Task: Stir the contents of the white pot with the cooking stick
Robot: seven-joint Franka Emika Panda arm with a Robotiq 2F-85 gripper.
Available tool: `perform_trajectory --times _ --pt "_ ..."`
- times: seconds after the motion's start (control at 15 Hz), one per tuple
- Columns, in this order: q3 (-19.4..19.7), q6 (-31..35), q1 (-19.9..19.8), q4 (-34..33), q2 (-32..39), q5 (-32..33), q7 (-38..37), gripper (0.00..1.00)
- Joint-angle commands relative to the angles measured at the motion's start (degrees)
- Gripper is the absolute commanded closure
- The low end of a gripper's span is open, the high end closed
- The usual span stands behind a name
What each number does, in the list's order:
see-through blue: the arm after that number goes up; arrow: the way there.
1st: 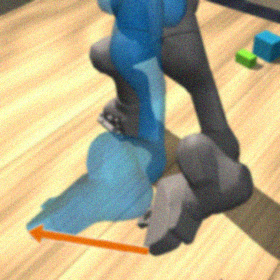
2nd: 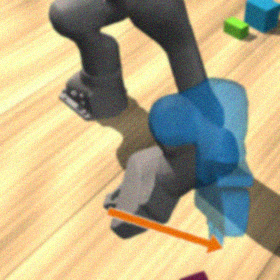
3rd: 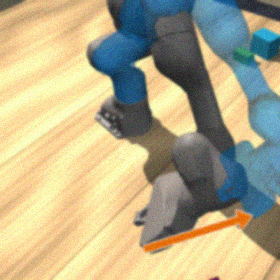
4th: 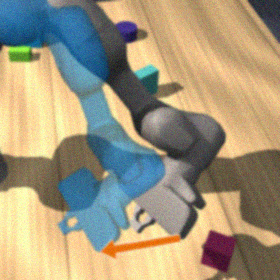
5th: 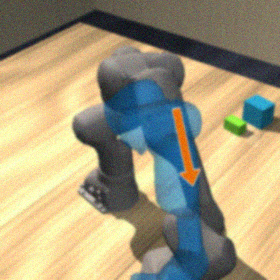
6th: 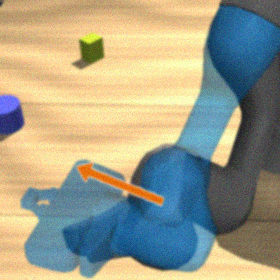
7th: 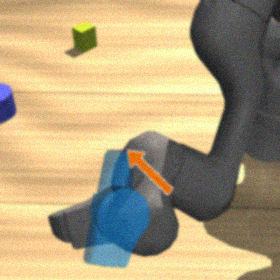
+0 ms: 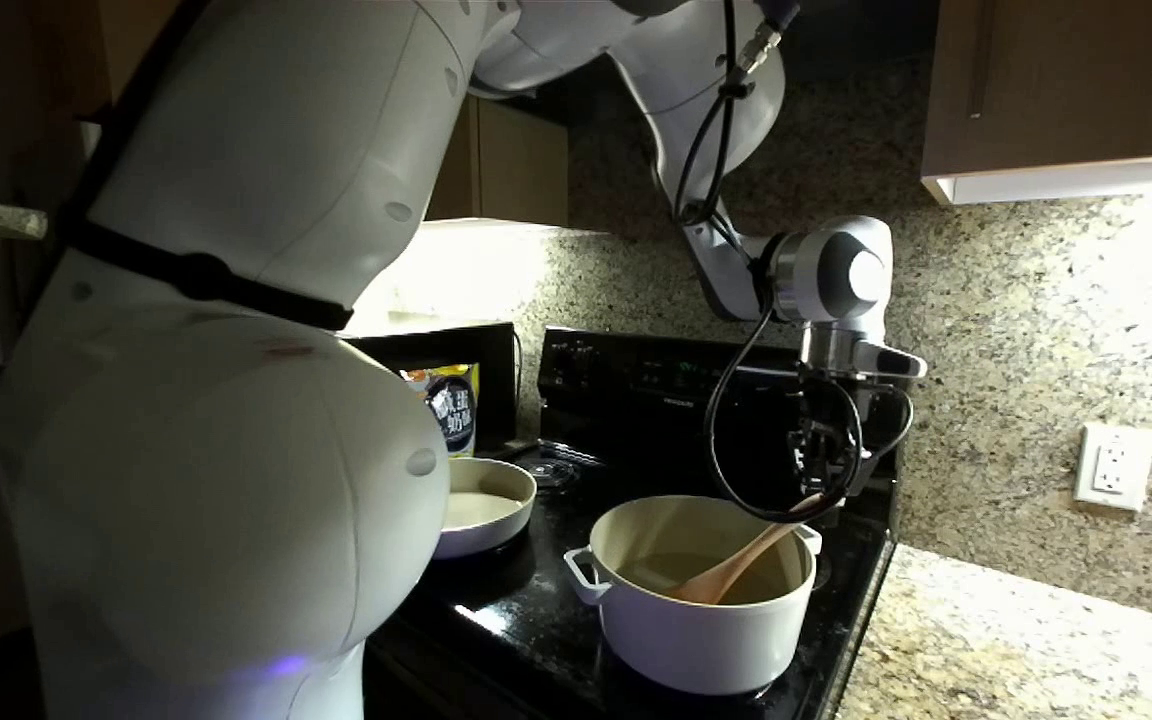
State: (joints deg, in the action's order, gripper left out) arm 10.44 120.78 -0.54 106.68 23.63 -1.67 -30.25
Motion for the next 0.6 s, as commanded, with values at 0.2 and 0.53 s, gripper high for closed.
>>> perform_trajectory --times 0.2,0.53 --pt "0.2 -1.9 -0.1 3.9 -5.0 1.3 -0.7 0.93" --pt "0.6 1.7 -1.1 8.9 -9.6 0.5 -0.6 0.93"
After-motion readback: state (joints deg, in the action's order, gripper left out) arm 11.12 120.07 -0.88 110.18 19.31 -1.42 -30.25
